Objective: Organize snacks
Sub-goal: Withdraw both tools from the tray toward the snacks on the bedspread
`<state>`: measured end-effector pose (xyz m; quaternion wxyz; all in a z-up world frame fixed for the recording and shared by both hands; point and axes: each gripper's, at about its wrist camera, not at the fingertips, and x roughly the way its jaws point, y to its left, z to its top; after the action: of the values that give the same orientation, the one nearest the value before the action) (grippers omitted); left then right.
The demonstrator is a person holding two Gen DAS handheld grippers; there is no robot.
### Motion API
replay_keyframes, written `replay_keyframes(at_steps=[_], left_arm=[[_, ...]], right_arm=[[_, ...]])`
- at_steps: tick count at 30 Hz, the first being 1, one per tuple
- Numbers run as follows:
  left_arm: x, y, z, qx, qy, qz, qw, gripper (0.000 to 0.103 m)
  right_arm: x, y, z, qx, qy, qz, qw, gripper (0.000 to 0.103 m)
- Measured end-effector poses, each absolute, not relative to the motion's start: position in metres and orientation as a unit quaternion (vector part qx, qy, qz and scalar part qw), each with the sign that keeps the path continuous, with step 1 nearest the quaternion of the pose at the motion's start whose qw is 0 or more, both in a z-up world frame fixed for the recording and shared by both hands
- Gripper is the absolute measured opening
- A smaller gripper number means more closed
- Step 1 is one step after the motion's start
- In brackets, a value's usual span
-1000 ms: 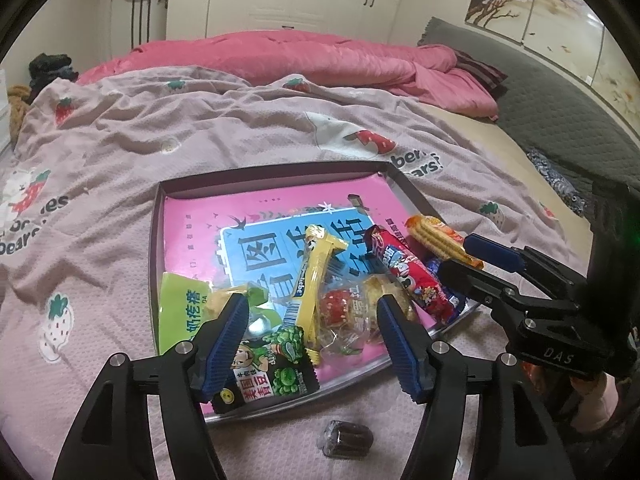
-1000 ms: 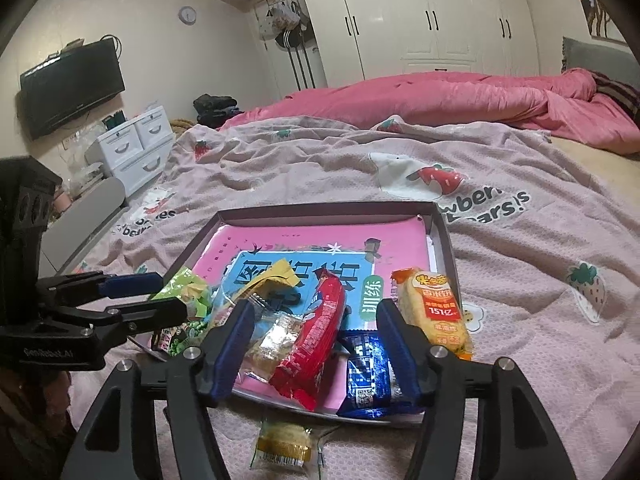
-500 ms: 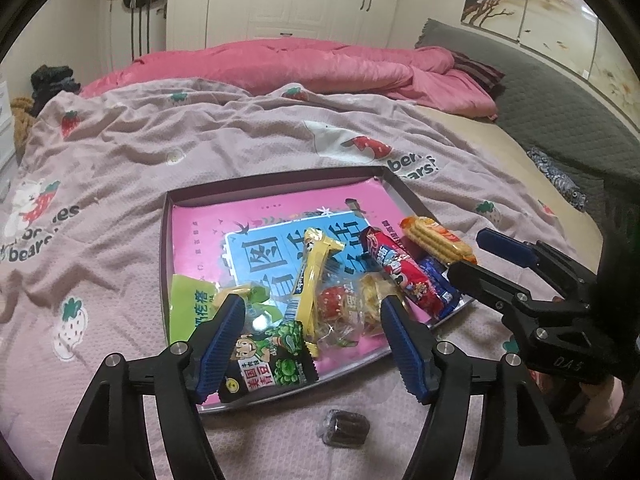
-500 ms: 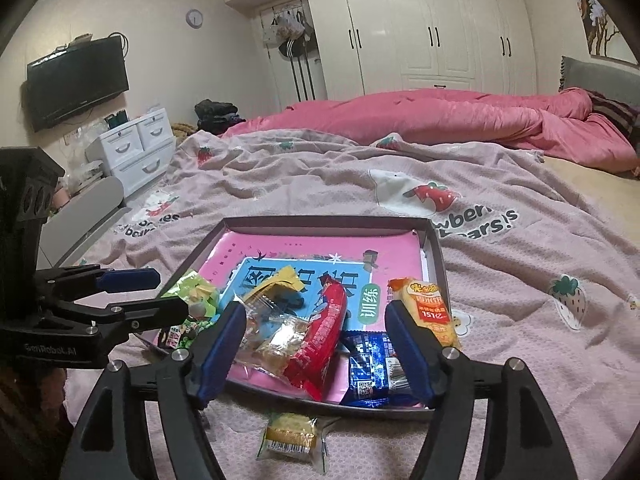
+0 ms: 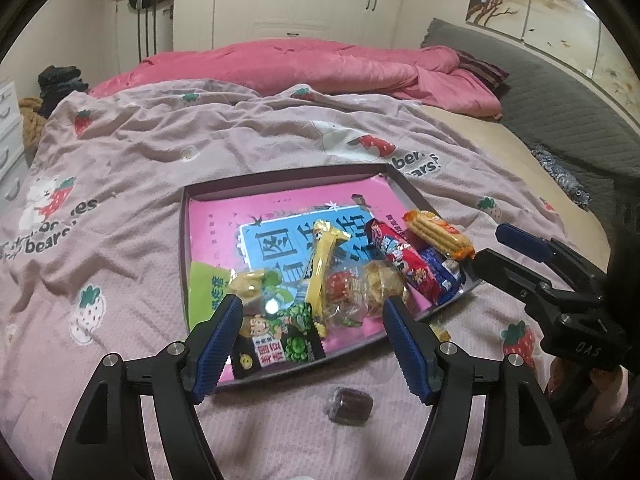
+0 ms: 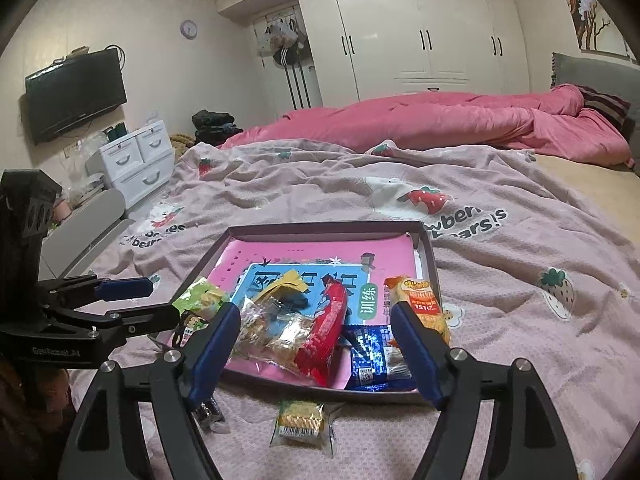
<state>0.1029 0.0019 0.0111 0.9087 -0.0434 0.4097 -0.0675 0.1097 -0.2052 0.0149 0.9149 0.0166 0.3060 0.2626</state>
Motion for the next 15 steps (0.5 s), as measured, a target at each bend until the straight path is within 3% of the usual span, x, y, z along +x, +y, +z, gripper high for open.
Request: replay_keyframes(at_steps=[15], left_arm=[[0.08, 0.001, 0.004, -0.032, 0.427, -0.068, 0.901, 0.074]], right_arm=[[0.092, -0.209, 0.014, 0.023, 0.319, 0.26, 0.911, 0.077]])
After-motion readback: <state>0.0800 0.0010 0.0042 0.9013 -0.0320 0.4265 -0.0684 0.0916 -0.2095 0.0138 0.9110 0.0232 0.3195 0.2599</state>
